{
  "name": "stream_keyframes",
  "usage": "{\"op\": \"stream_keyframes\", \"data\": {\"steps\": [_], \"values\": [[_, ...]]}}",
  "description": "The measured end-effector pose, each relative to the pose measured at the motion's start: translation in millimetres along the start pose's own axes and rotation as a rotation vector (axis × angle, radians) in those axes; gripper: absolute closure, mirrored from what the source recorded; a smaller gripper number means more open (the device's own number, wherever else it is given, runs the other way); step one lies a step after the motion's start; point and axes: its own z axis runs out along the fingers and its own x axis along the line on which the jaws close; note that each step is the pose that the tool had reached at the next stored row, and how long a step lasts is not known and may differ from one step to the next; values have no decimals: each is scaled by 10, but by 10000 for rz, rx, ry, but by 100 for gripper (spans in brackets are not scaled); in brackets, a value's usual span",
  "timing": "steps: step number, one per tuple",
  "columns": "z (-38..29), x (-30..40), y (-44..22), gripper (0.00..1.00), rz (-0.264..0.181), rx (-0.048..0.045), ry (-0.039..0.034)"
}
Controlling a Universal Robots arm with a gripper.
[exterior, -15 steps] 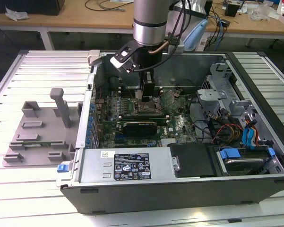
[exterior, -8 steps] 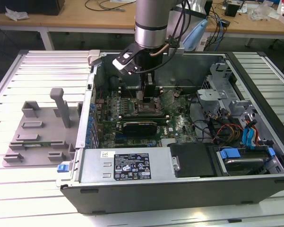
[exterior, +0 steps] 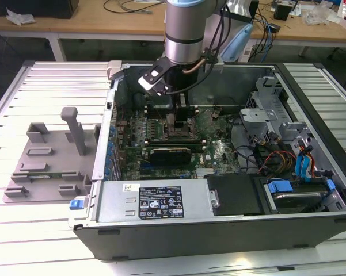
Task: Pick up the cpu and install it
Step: 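Place the cpu into insertion slot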
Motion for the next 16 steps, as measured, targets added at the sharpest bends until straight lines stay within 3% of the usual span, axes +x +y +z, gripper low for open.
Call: {"op": "stream_keyframes", "data": {"steps": [16], "values": [[157,8,14,45,-1,1,-1]]}}
